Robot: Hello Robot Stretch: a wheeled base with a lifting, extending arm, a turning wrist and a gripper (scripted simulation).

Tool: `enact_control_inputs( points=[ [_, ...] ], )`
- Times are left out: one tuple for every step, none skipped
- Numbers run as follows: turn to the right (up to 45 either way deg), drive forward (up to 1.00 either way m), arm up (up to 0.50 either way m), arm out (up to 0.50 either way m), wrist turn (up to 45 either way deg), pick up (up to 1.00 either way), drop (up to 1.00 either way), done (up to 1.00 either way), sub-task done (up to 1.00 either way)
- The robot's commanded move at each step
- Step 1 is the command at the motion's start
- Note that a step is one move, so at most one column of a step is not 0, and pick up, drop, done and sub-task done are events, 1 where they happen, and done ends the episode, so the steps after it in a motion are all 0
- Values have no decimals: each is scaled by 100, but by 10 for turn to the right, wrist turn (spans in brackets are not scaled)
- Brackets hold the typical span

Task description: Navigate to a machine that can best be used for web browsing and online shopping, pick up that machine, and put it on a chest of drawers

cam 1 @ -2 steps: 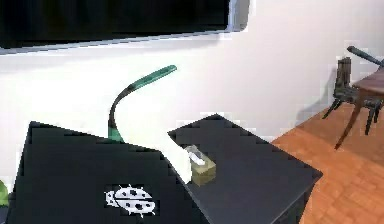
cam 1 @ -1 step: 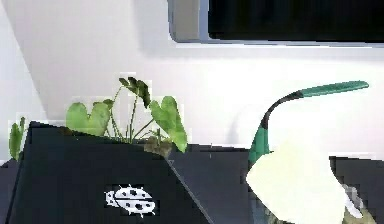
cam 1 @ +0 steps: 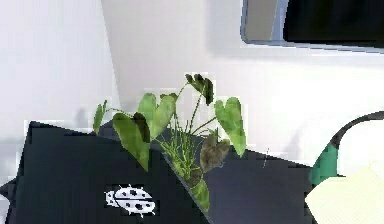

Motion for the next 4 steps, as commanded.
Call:
enact_control_inputs(
  points=[
    [0, 0, 0, 2, 0, 0, 0, 0, 0],
    [0, 0, 0, 0, 390, 0, 0, 0, 0],
    [0, 0, -4, 0, 0, 0, 0, 0, 0],
    [0, 0, -32, 0, 0, 0, 0, 0, 0]
  ],
)
